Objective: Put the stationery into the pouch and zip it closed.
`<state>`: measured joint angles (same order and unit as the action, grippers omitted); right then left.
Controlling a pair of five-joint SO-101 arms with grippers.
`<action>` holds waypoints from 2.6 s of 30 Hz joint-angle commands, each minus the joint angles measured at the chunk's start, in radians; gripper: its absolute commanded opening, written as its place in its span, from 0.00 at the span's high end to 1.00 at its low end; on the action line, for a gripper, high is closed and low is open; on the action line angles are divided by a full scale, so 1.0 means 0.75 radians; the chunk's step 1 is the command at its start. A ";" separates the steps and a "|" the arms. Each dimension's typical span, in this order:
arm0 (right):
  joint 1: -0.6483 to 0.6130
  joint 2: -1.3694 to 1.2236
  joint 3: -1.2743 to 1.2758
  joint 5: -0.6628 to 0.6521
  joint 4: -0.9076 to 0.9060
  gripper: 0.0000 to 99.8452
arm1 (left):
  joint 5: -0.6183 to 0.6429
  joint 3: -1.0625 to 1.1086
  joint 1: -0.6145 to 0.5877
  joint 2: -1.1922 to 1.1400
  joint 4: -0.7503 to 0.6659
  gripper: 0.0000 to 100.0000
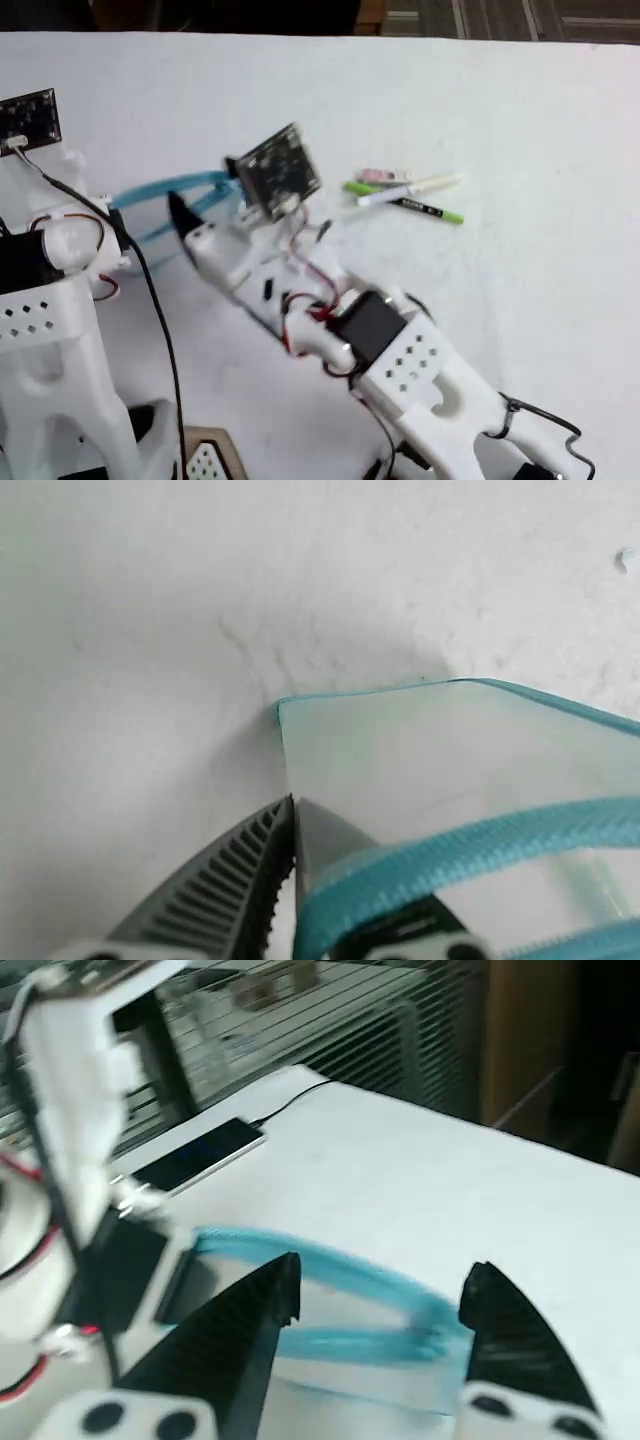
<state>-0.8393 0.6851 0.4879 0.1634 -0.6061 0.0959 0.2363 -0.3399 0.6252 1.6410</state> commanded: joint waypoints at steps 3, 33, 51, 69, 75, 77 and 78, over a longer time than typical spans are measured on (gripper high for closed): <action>0.302 0.046 -0.231 -0.018 -0.310 0.74 | 0.000 -0.008 0.005 0.001 -0.027 0.98; 0.989 -1.834 -1.313 -1.616 -0.879 0.81 | 0.002 -0.008 0.005 -0.001 -0.029 0.98; 0.928 -2.253 -2.197 -1.706 -1.535 0.98 | 0.004 0.000 0.005 -0.001 -0.063 0.98; 0.877 -1.801 -2.463 -1.125 -1.554 0.98 | 0.004 -0.004 0.005 -0.001 -0.061 0.98; 0.693 -1.441 -2.463 -0.581 -1.554 0.98 | 0.002 -0.006 0.005 -0.001 -0.057 0.98; 0.592 -1.314 -2.475 -0.385 -1.552 0.98 | 0.002 -0.006 0.005 -0.001 -0.057 0.98; 0.541 -1.255 -2.477 -0.291 -1.550 0.98 | 0.000 -0.006 0.005 -0.001 -0.057 0.98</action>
<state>-0.3406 -0.4289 -1.3318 -0.2662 -1.7522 0.0959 0.2409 -0.3399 0.6252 1.6149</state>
